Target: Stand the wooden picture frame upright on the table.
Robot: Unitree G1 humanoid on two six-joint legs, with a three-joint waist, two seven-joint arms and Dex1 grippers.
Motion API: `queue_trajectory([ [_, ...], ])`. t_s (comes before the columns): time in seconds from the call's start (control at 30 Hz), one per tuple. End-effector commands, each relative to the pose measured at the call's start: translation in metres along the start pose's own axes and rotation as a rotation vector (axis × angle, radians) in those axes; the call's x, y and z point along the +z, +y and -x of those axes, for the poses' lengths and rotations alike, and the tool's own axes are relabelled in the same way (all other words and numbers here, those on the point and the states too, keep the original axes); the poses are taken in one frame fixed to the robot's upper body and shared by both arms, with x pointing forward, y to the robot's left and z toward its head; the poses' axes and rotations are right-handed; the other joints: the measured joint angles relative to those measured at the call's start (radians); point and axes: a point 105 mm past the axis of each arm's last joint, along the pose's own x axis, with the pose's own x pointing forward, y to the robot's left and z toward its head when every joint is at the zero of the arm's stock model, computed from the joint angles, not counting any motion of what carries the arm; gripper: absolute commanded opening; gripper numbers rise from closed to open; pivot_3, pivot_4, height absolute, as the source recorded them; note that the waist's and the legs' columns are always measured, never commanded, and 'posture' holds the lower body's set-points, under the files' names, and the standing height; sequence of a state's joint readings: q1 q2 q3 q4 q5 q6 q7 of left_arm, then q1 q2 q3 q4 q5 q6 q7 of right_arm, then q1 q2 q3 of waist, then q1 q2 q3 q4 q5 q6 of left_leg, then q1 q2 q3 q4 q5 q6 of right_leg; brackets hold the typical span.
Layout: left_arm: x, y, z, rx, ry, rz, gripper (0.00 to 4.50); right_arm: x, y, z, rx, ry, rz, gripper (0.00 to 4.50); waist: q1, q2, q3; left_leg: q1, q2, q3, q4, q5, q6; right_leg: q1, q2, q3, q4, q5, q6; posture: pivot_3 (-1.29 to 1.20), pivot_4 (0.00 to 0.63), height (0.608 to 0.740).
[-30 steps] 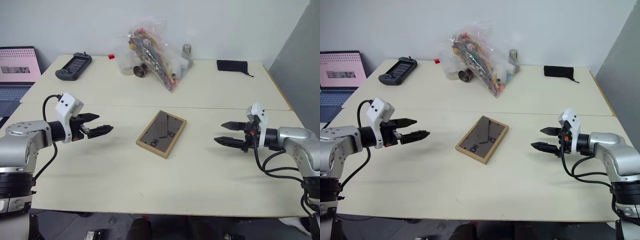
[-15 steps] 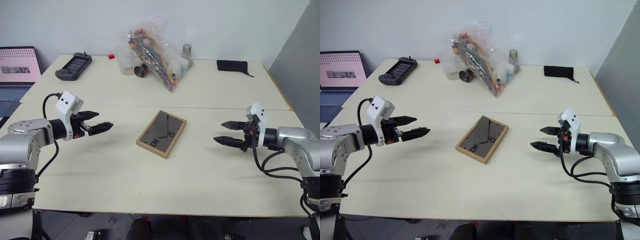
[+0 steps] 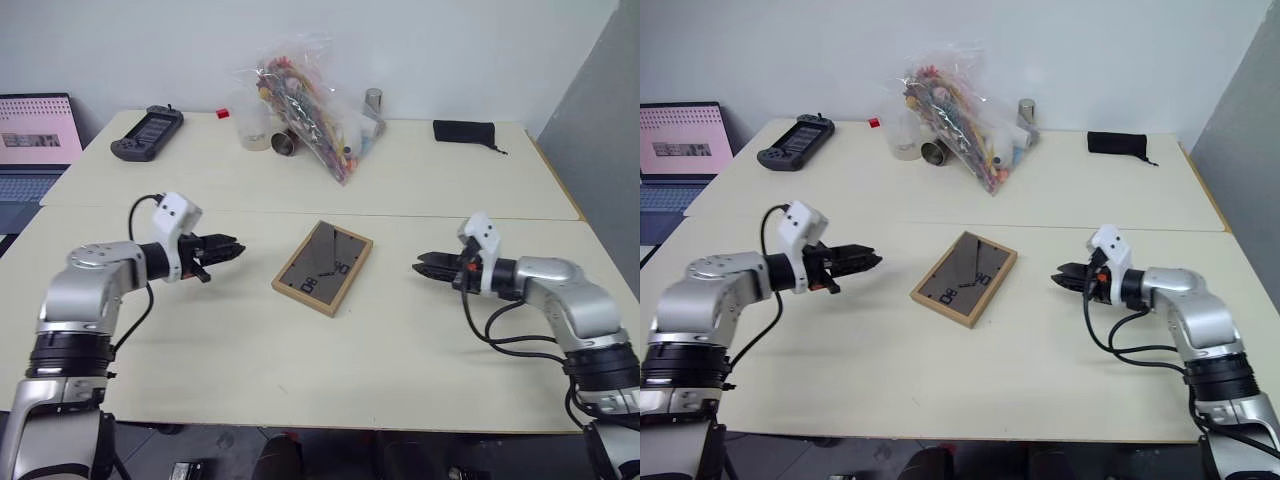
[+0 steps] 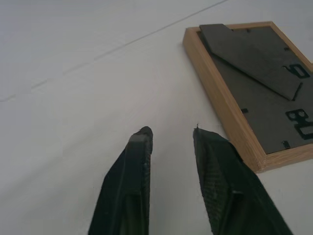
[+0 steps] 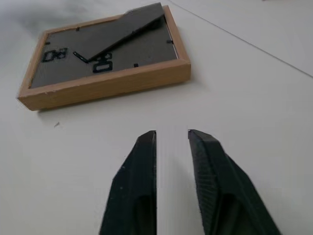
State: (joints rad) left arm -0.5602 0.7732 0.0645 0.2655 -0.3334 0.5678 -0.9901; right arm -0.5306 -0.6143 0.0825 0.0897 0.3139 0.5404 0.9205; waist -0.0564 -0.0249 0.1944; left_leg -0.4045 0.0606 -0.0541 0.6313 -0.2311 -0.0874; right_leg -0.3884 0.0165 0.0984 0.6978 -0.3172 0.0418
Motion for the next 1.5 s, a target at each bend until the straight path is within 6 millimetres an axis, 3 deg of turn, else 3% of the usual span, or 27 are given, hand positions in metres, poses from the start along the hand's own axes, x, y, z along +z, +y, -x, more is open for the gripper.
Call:
queue_trajectory([
  [0.03,0.009,-0.002,-0.013,0.0,-0.024,-0.061,0.32,0.013,-0.008,-0.015,-0.043,-0.021,0.066,0.0,0.0,0.0,0.0,0.0,0.0,0.0,0.0,0.0,0.0,0.0,0.0,0.0,0.0,0.0,0.0,0.0,0.15,0.74],
  [0.1,0.006,-0.01,-0.023,-0.029,-0.019,-0.067,0.01,0.014,-0.008,-0.027,-0.046,-0.025,0.063,0.0,0.0,0.0,0.0,0.0,0.0,0.0,0.0,0.0,0.0,0.0,0.0,0.0,0.0,0.0,0.0,0.0,0.15,0.74],
  [0.37,-0.006,-0.043,-0.05,-0.15,0.011,-0.088,0.01,0.018,-0.002,-0.07,-0.017,-0.04,0.072,0.0,-0.001,0.0,0.0,0.0,0.0,0.0,0.001,0.0,0.0,0.0,0.0,0.0,0.001,0.0,0.0,0.0,0.15,0.74],
  [0.5,-0.021,-0.064,-0.049,-0.232,0.081,-0.133,0.01,0.027,0.004,-0.09,0.005,-0.057,0.081,0.0,-0.004,0.0,0.0,0.001,0.0,0.0,0.0,0.0,0.0,0.0,0.0,0.0,0.001,0.0,0.0,0.0,0.15,0.74],
  [0.63,-0.02,-0.078,-0.043,-0.283,0.086,-0.142,0.01,0.031,0.006,-0.098,0.014,-0.063,0.097,0.0,-0.003,0.0,0.0,0.001,0.0,0.0,0.0,0.0,0.0,0.0,0.0,-0.001,0.001,0.0,0.0,0.0,0.15,0.74],
  [0.83,-0.02,-0.076,-0.039,-0.259,0.096,-0.154,0.01,0.031,0.003,-0.098,0.013,-0.063,0.104,0.0,-0.002,0.0,0.0,0.001,0.0,0.0,0.001,0.0,0.0,0.001,0.0,-0.001,0.002,0.0,0.0,0.0,0.15,0.74],
  [1.03,-0.027,-0.048,-0.027,-0.151,0.139,-0.177,0.01,0.014,-0.003,-0.075,0.014,-0.012,0.128,0.0,-0.001,0.0,0.0,0.001,0.0,-0.001,0.001,0.0,0.0,0.001,0.0,-0.001,0.002,0.0,0.0,0.0,0.15,0.74],
  [1.17,-0.022,-0.04,-0.023,-0.129,0.114,-0.161,0.01,0.006,0.012,-0.063,0.099,0.013,0.13,0.0,-0.001,0.0,0.0,0.001,0.0,0.0,0.0,0.0,0.0,0.0,0.0,0.0,0.001,0.0,0.0,0.0,0.15,0.74],
  [1.3,-0.012,-0.053,-0.021,-0.255,0.034,0.041,0.6,0.005,0.017,-0.07,0.078,0.004,0.115,0.0,-0.006,0.0,0.0,0.001,0.0,0.0,0.0,0.0,0.0,0.0,0.0,-0.001,0.002,0.0,0.0,0.0,0.15,0.74],
  [1.43,-0.029,-0.057,-0.013,-0.343,0.12,0.198,1.54,0.004,0.016,-0.079,0.069,0.015,0.13,0.0,-0.01,0.0,0.0,0.002,0.0,0.0,0.001,0.0,0.0,0.001,0.0,0.0,0.004,0.0,0.0,0.0,0.15,0.74],
  [1.5,-0.026,-0.056,-0.007,-0.378,0.133,0.318,1.97,0.003,0.016,-0.08,0.07,0.027,0.144,0.0,-0.014,0.0,0.0,0.003,0.0,0.0,0.001,0.0,0.0,0.001,0.001,0.0,0.005,0.0,0.0,0.0,0.15,0.74],
])
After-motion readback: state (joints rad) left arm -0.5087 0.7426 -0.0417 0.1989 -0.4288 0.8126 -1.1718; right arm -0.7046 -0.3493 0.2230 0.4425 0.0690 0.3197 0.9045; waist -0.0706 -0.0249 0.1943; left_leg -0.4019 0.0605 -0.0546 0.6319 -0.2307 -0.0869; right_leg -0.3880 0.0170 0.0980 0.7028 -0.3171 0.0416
